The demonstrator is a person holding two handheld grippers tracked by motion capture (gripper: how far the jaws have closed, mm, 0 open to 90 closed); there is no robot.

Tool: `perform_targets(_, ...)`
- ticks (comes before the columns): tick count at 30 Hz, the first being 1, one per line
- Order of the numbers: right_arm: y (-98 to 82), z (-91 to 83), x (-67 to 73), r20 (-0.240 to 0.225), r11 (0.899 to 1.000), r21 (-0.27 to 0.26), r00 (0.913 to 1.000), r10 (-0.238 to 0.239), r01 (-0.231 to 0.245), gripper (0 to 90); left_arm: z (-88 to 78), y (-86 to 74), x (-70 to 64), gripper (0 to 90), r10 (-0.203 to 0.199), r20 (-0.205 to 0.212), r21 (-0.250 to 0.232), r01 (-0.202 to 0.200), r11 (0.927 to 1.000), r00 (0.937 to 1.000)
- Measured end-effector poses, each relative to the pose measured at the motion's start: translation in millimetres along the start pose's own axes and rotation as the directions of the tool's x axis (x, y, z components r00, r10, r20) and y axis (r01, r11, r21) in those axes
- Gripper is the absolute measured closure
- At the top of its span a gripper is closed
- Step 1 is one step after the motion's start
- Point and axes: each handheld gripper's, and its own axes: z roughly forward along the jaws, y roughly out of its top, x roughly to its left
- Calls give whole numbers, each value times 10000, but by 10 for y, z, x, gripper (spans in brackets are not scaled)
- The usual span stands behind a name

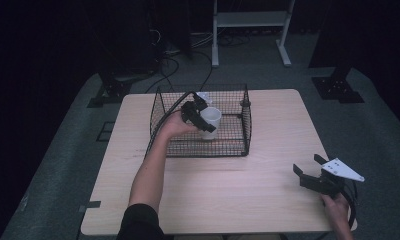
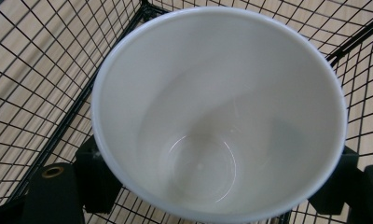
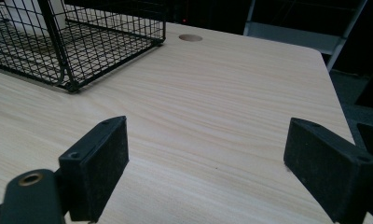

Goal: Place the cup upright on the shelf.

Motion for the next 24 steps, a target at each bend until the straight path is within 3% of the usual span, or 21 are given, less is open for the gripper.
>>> perform_targets(15,-1,-1,1,-10,10000,-21,10000,0,0,130,121,-31,10,210,-134,29,506,132,9986,9999)
perform_targets(24,-1,-1,2,-9,10000,-23,10000,-8,8,131,110,-48,23,207,-191,50,534,188,9984,9998)
